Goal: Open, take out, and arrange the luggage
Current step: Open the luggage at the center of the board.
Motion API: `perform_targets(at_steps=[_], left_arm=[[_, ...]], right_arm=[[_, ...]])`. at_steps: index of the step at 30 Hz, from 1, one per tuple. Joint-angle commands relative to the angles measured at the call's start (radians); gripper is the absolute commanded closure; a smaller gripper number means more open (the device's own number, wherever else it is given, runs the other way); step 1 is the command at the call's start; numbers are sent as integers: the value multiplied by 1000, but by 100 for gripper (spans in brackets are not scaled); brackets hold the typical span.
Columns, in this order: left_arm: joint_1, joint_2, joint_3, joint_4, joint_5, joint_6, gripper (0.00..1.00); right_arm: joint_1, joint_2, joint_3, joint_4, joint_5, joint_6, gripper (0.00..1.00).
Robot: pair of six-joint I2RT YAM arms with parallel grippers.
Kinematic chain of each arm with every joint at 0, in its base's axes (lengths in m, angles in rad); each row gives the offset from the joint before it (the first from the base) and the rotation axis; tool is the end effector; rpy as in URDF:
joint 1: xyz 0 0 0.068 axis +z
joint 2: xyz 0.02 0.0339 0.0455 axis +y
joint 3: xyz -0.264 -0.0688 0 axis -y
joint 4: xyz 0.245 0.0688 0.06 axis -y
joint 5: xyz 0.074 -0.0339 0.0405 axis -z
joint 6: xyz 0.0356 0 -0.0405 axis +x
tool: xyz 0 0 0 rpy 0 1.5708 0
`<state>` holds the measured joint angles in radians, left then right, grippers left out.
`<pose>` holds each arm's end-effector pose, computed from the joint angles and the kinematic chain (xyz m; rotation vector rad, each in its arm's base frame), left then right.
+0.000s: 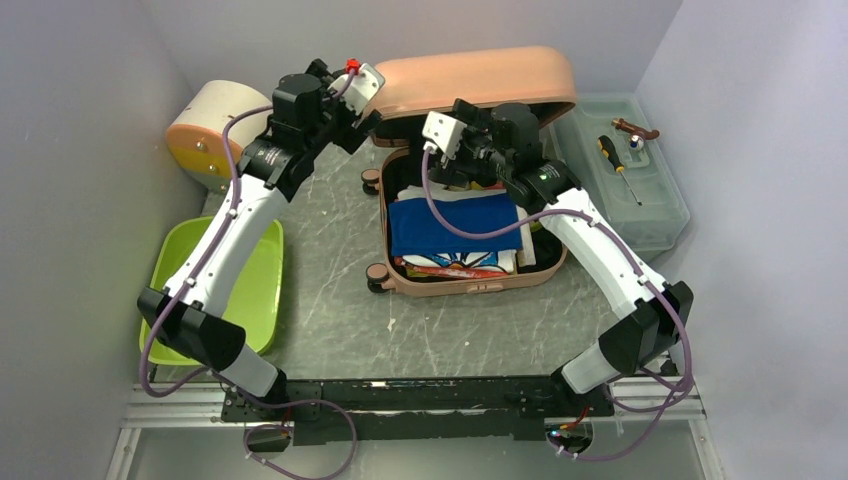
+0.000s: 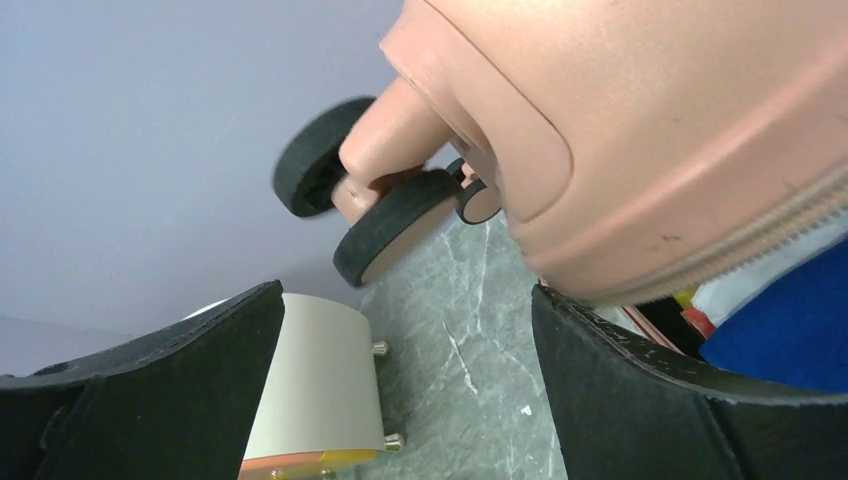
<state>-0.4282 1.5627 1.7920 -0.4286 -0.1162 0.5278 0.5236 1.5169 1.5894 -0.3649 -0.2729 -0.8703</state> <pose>0.3201 -0.1416 0.4700 0.7394 1.6104 0.1749 0.2979 0.1830 0.4235 -1.3269 1.2922 0.0130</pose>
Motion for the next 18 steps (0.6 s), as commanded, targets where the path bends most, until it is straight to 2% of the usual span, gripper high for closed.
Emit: perform_targets(at_steps=[1, 4, 9, 18], left_arm=[[5, -65, -52, 48, 77, -40, 1], [8, -61, -67, 27, 153, -57, 0], [17, -59, -32, -51, 354, -82, 0], [17, 15, 18, -26, 346, -84, 5]], right_arm=[[-5, -16, 48, 75, 61, 41, 1], [-5, -21, 43, 84, 79, 42, 1], [-6, -11, 72, 90, 123, 43, 1], [-7, -27, 87, 94, 145, 56, 1]])
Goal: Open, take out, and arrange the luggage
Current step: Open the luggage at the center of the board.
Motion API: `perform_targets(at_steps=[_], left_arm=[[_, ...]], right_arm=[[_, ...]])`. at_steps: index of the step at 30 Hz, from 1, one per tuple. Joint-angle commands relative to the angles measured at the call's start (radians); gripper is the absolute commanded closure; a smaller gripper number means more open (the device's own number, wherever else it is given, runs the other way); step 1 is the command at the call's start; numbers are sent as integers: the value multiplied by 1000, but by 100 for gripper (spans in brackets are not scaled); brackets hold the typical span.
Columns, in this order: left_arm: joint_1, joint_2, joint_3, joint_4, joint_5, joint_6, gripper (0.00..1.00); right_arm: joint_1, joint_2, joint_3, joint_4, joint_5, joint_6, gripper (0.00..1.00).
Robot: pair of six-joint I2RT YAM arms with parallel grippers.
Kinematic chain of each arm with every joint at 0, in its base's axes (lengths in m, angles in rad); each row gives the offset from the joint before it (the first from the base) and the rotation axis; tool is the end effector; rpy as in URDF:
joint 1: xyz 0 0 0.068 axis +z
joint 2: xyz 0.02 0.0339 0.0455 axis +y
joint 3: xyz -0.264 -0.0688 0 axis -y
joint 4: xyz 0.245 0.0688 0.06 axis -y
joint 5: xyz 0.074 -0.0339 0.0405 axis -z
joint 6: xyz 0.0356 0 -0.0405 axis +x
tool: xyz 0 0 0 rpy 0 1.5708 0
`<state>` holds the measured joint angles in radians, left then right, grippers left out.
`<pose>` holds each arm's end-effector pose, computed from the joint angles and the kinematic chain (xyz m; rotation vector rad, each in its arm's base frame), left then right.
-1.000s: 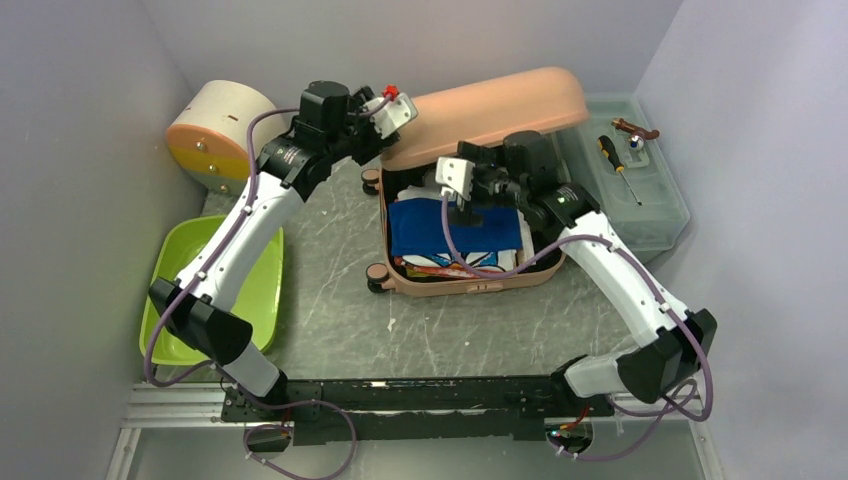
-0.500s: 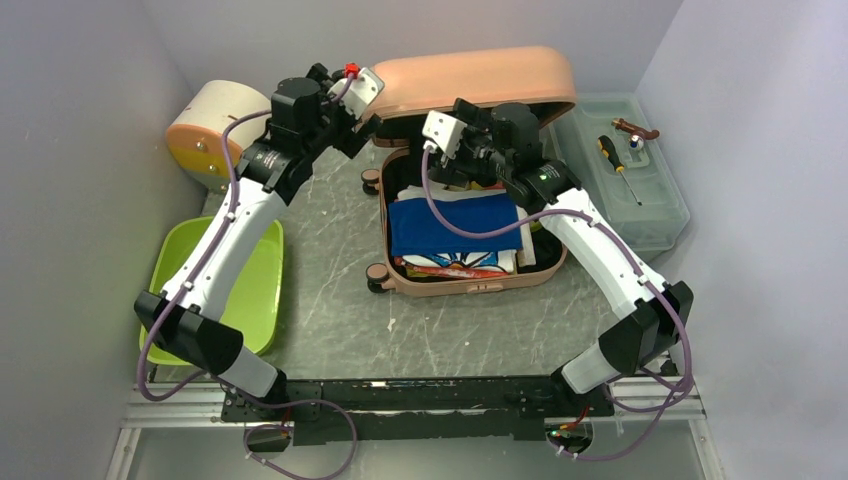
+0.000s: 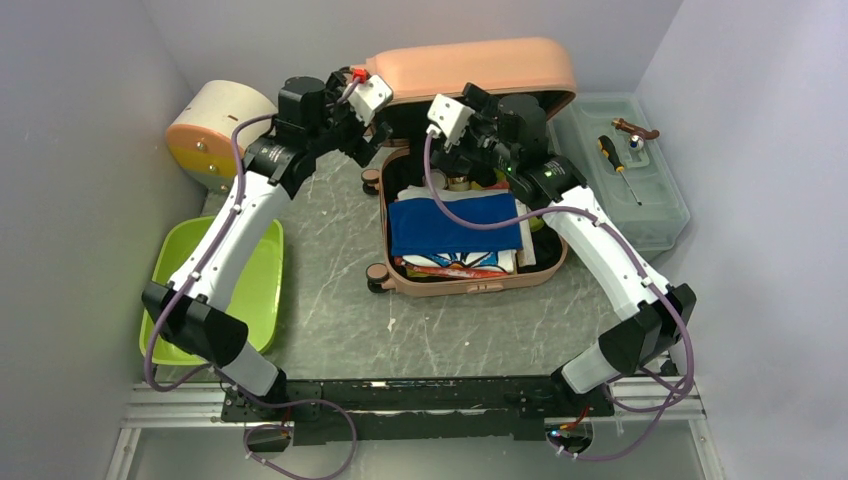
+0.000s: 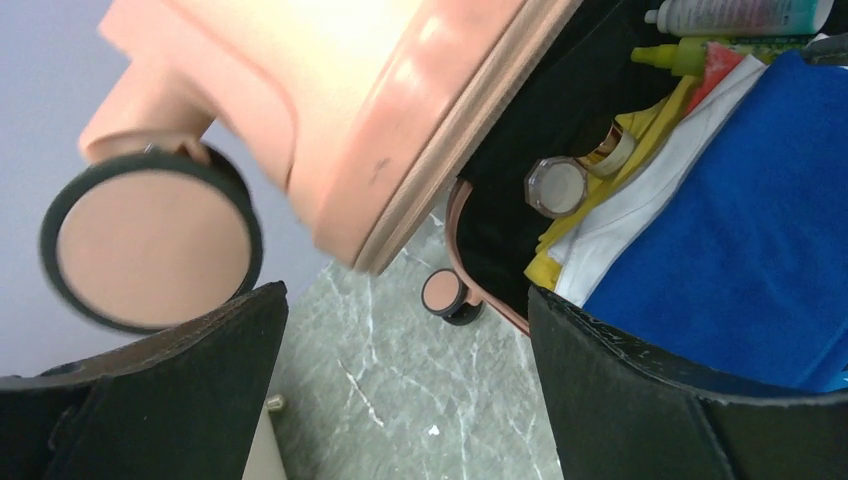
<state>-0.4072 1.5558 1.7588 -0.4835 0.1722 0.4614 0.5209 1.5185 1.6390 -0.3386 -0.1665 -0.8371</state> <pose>0.3178 -0.1437 0.4554 0.8850 1.6232 -0.1216 0.2995 0.1787 0.4425 -1.2123 1.3122 -0.0784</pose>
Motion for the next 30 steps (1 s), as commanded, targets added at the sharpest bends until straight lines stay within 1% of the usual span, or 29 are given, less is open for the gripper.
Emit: perform_targets(at_steps=[1, 3, 5, 8, 9, 11, 16, 17, 22, 23, 26, 30], left_arm=[[-4, 23, 48, 40, 57, -21, 7], [-4, 36, 50, 63, 26, -41, 11], [-4, 58, 60, 85, -12, -59, 18], [-4, 91, 70, 140, -88, -78, 34], [-4, 103, 81, 145, -104, -84, 41], [-4, 124, 95, 160, -126, -91, 63], [-4, 174, 145, 155, -118, -112, 95], [-4, 186, 159, 153, -117, -116, 100], [-4, 248, 223, 168, -169, -124, 100], [-4, 261, 229, 184, -207, -119, 100], [-4, 328, 271, 218, -285, -105, 100], [-5, 401, 314, 255, -305, -97, 100]], right_arm=[[-4, -30, 33, 71, 44, 22, 1], [-4, -31, 32, 70, 49, 20, 1], [-4, -30, 34, 72, 55, 20, 1], [-4, -35, 34, 69, 61, 25, 1], [-4, -40, 31, 71, 64, 27, 1], [-4, -50, 20, 75, 70, 25, 1], [-12, -54, 22, 78, 92, 3, 1], [-16, -50, 29, 77, 96, -1, 0], [-44, -26, 67, 58, 94, -4, 1], [-48, -23, 67, 43, 83, -6, 1], [-47, -31, 37, 3, 67, -22, 0], [-48, -47, -27, 0, 116, -79, 0]])
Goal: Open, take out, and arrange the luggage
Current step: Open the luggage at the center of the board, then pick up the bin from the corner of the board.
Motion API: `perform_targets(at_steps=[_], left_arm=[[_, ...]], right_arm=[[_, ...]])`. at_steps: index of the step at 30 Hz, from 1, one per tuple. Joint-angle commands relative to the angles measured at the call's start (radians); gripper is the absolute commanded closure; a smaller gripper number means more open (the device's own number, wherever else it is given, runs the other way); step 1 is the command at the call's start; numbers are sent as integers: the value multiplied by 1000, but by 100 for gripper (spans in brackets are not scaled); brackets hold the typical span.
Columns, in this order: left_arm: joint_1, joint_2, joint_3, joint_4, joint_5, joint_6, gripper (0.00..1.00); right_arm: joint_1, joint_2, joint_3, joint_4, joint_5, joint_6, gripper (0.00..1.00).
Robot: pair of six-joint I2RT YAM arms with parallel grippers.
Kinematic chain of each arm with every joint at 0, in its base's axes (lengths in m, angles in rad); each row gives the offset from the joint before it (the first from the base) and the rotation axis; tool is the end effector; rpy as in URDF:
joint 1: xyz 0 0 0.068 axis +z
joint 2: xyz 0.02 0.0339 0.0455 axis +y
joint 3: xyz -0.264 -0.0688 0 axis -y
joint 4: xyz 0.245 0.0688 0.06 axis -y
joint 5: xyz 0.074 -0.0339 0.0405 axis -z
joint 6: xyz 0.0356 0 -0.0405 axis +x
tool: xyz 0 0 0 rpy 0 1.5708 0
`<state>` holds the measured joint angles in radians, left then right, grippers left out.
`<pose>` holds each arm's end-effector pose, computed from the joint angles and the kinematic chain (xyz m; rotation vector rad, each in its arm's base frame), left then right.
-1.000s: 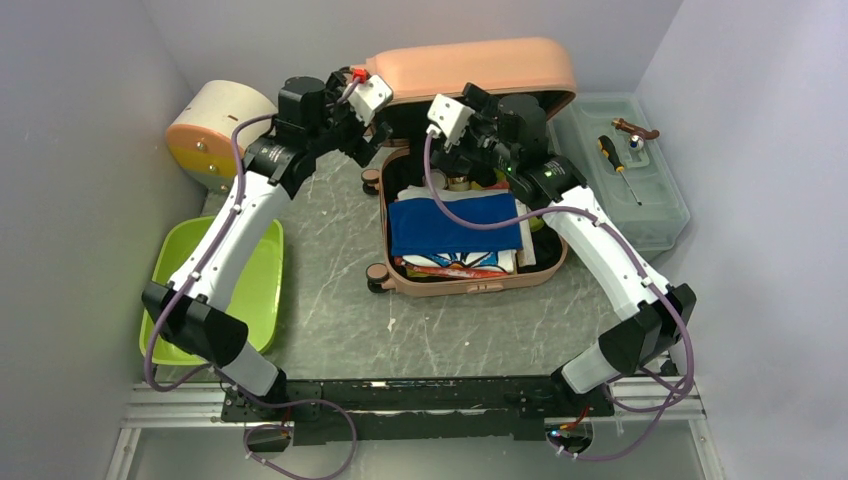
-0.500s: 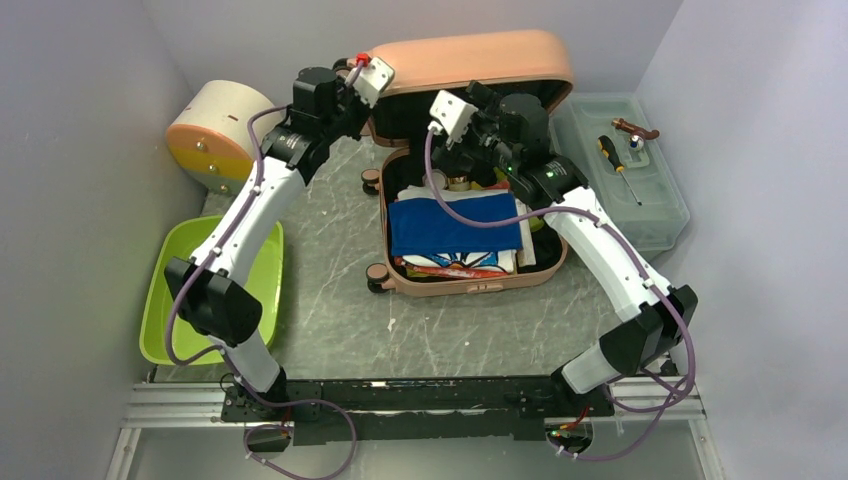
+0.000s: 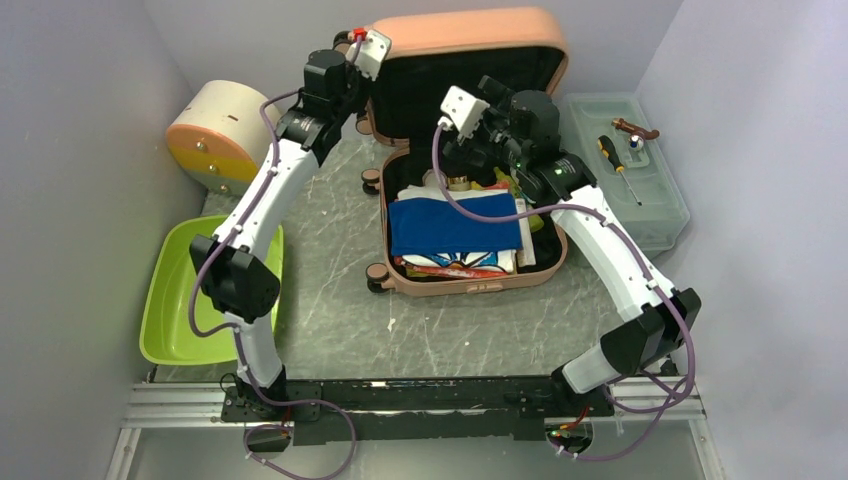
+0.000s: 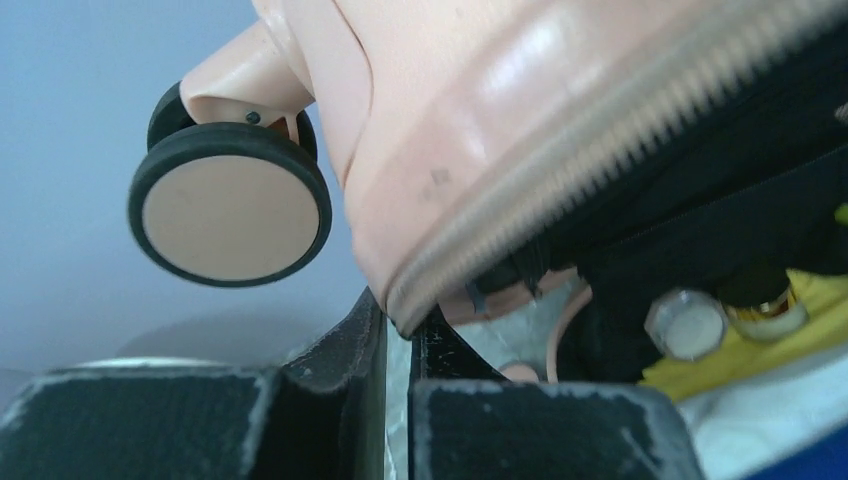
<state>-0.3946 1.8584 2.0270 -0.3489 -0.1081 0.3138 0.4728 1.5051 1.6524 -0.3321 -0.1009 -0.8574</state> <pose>0.4021 -0.1633 0.4473 0.5324 1.6672 0.0356 0.3044 0.1597 0.4521 -1.1423 1.3370 -0.1918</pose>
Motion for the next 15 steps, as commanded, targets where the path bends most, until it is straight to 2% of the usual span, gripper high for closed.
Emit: perform_targets(at_steps=[1, 4, 13, 15], left_arm=[[-18, 120, 59, 122, -31, 47, 100], [-18, 174, 93, 138, -44, 44, 100], [-21, 243, 129, 214, -68, 107, 100], [-21, 252, 136, 237, -76, 128, 91]], right_arm=[[-2, -40, -61, 4, 78, -78, 0], [-16, -58, -120, 7, 121, -108, 0], [-50, -168, -292, -31, 63, -27, 0], [-55, -199, -341, -27, 43, -7, 0]])
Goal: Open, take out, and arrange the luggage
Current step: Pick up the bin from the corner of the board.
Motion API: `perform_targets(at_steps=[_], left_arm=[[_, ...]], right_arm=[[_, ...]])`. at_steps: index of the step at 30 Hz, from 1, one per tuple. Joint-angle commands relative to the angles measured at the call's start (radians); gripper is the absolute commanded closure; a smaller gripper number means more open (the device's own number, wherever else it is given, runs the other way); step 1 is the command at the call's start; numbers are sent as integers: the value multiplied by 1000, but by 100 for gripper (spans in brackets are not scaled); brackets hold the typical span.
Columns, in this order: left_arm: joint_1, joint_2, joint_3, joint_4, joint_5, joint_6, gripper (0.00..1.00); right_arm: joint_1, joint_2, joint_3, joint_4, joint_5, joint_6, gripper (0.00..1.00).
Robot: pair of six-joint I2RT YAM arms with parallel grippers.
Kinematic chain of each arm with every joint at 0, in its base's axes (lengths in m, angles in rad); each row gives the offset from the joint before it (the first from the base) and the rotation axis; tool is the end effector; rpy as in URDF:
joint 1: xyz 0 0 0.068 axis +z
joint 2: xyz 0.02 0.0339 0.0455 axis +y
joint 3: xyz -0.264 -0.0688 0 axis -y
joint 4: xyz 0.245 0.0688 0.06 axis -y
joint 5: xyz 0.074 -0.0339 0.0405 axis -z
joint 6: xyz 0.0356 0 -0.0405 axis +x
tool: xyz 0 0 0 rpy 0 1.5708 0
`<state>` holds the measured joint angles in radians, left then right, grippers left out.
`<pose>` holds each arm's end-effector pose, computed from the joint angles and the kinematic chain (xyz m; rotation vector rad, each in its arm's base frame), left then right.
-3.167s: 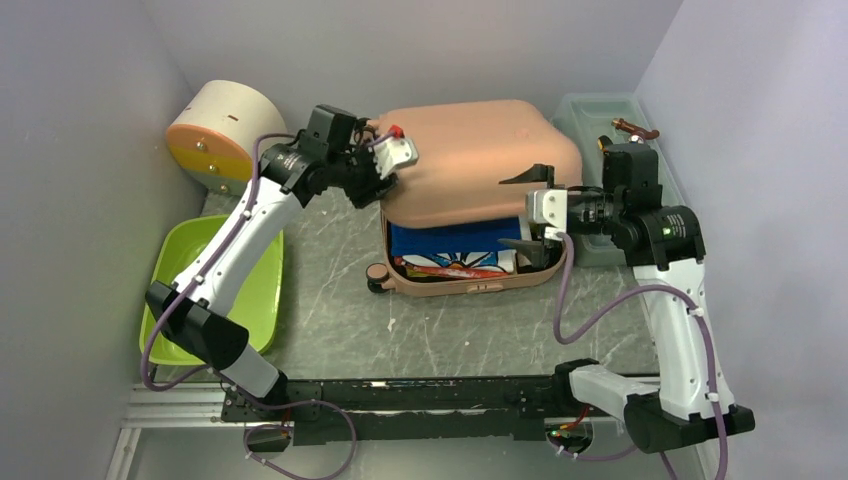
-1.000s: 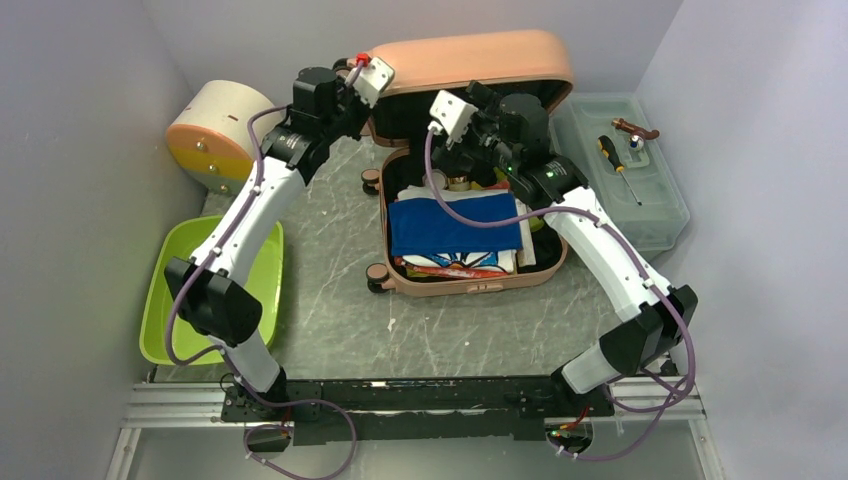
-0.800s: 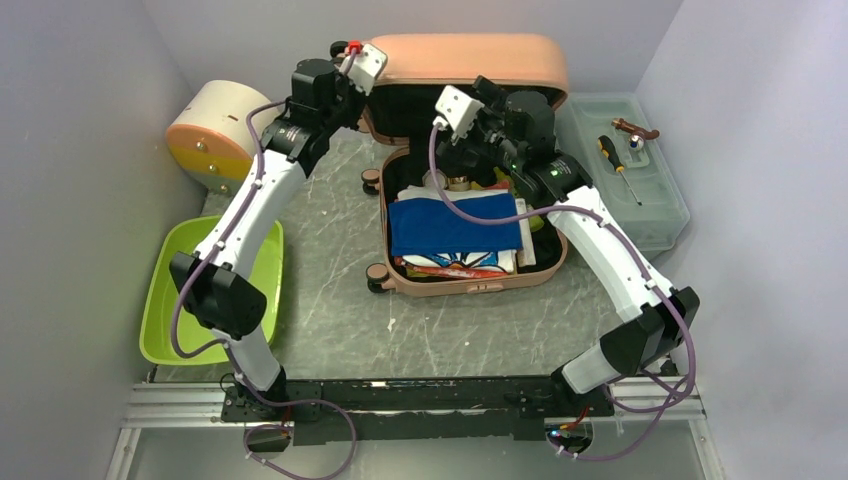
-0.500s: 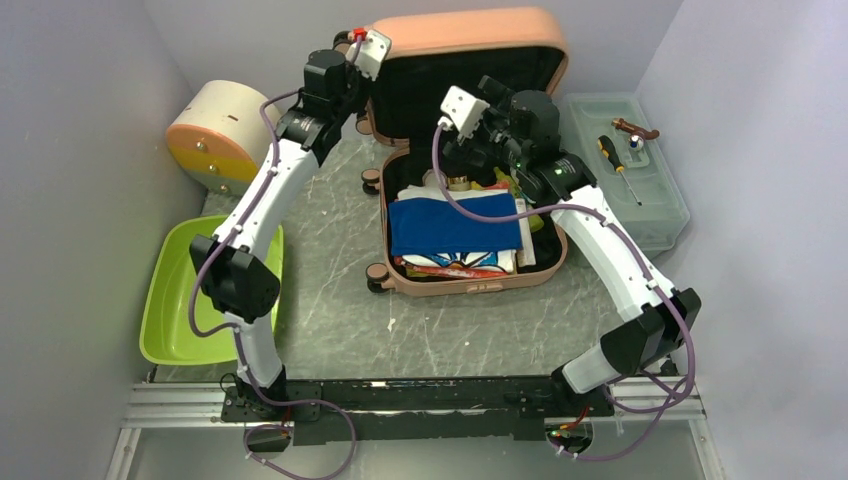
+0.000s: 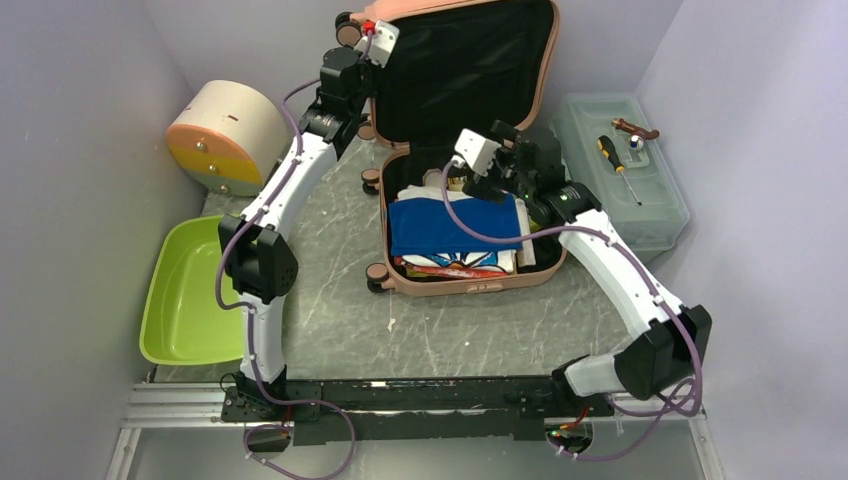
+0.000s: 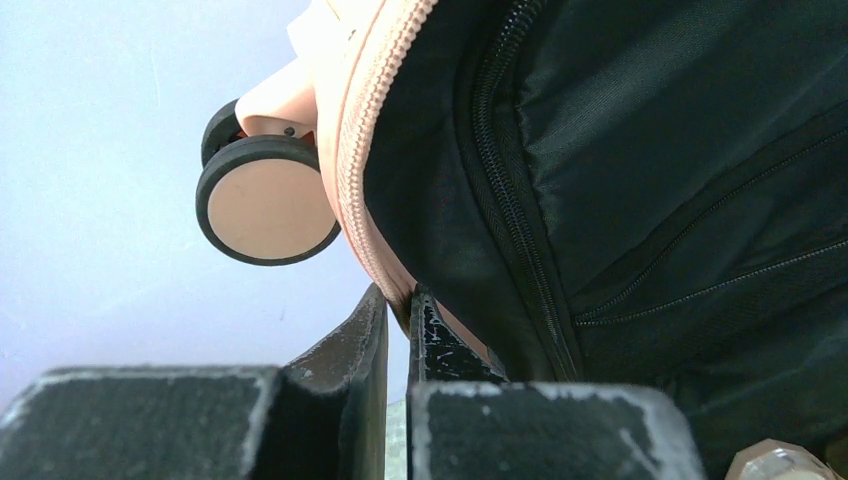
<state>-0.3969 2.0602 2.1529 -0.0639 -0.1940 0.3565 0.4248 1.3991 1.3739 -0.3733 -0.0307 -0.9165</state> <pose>0.4558 -0.1836 0.4321 0.4220 1.4849 0.1175 0.2932 0.1338 0.3849 -1.2466 1.5390 -0.2906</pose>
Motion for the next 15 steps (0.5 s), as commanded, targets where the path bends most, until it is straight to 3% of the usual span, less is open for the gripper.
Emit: perform_targets(at_steps=[1, 3, 9, 15], left_arm=[[-19, 55, 9, -34, 6, 96, 85], [-19, 64, 8, 6, -5, 115, 77], [-20, 100, 13, 84, -31, 154, 65], [-38, 117, 38, 100, -42, 173, 41]], right_arm=[[-8, -108, -89, 15, -37, 61, 0], [-9, -133, -145, 21, -56, 75, 0], [-20, -202, -308, 70, -94, 74, 0], [-48, -243, -378, 70, -155, 104, 0]])
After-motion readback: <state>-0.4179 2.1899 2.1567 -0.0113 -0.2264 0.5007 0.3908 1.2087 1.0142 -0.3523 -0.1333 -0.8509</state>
